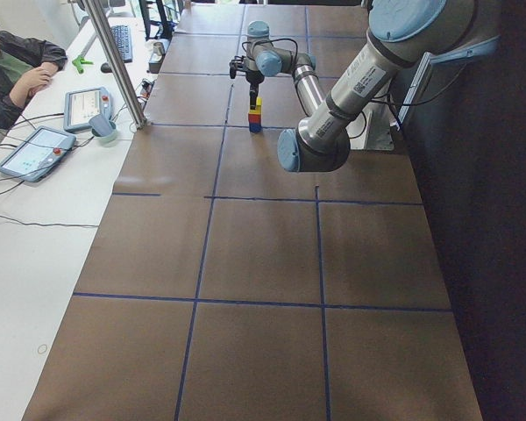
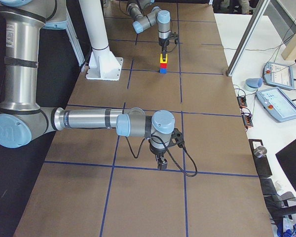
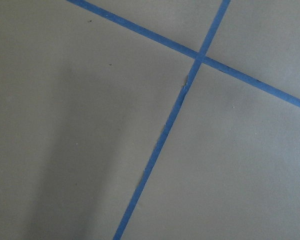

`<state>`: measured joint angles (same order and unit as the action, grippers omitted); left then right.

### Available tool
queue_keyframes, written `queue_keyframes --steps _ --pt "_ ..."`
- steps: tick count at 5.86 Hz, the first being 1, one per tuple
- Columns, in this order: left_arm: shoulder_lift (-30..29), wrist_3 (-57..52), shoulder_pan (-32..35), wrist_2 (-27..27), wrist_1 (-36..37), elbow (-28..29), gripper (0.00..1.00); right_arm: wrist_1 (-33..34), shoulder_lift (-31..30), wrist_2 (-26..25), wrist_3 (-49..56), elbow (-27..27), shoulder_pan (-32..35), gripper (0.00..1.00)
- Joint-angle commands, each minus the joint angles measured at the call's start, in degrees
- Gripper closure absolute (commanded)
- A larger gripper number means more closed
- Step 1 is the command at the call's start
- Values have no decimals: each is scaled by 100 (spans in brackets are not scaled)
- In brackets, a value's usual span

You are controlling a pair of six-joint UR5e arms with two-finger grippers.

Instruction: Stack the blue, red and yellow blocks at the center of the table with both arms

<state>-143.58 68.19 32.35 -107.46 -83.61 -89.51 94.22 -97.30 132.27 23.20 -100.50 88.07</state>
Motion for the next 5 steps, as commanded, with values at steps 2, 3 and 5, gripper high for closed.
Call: queue_keyframes --steps 2,3,5 --pt "990 -1512 718 -520 1117 -1491 0 0 0 0 0 4 0 0" --pt "1895 -2442 1164 -600 1101 -2143 0 0 0 -9 0 12 0 0" --pt "3689 -4409 2671 -1771 1057 -2580 0 0 -35 -9 -774 -31 0 1"
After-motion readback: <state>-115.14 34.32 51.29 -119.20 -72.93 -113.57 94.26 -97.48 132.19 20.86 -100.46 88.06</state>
